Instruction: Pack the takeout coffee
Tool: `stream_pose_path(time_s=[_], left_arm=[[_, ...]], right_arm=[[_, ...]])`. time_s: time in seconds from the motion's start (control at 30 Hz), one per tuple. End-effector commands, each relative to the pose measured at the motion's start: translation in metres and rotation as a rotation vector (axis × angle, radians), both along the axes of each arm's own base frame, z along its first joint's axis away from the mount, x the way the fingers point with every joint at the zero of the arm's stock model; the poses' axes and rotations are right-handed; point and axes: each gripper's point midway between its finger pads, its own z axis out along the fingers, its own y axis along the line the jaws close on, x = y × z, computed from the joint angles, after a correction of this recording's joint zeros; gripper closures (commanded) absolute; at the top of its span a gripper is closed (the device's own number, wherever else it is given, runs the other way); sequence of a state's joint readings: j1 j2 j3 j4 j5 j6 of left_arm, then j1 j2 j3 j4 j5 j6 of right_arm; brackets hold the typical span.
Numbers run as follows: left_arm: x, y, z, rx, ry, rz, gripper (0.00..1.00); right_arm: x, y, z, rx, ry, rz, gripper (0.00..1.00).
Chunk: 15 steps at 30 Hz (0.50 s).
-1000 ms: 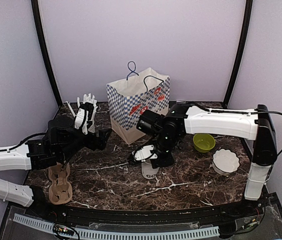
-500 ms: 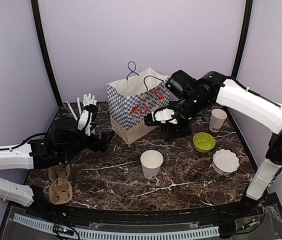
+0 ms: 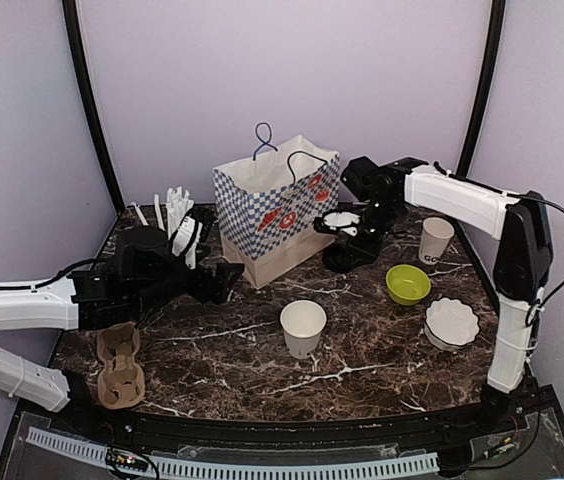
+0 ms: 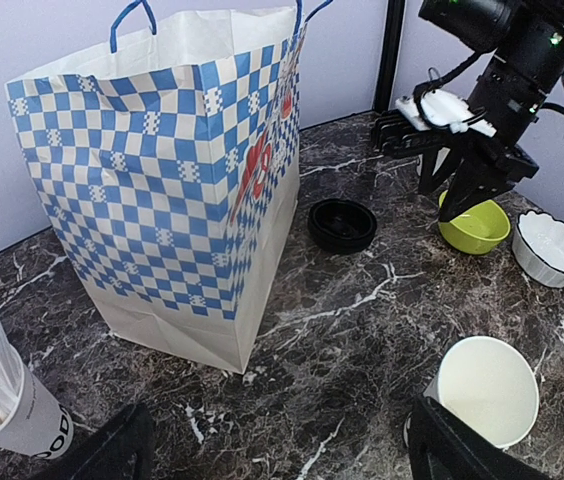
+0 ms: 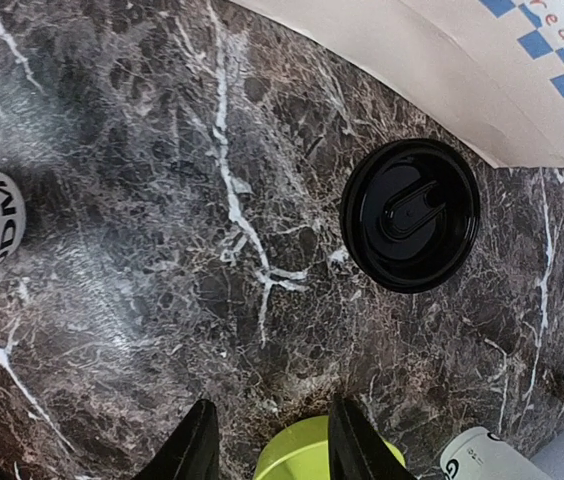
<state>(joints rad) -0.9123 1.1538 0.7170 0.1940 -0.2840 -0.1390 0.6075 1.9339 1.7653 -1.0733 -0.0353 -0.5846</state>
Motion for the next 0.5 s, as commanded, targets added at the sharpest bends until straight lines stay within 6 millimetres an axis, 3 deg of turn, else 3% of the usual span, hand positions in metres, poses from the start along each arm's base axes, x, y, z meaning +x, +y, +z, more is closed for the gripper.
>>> stream_pose_path(time_s=[0.0,0.17,0.3,0.47], left_arm=[[0.001,-0.007,0.020,-0.046,-0.026,-0.025,0.10],[-0.002,-0.003,0.016,-0.061,-0.013,-0.021,0.10],[-0.004,0.000,0.014,-0.070,-0.010,-0.014,0.10],[-0.004,0.000,0.012,-0.070,-0.006,-0.016,0.10]], right_arm=[[0.026,0.004,-0.002,0.002,-0.067,-0.076,0.60],[0.040,0.014,-0.020,0.011,-0.034,-0.112,0.57],[0.039,0.035,-0.026,0.102,0.049,-0.131,0.56],[0.051,0.037,-0.034,0.088,0.045,-0.187,0.55]])
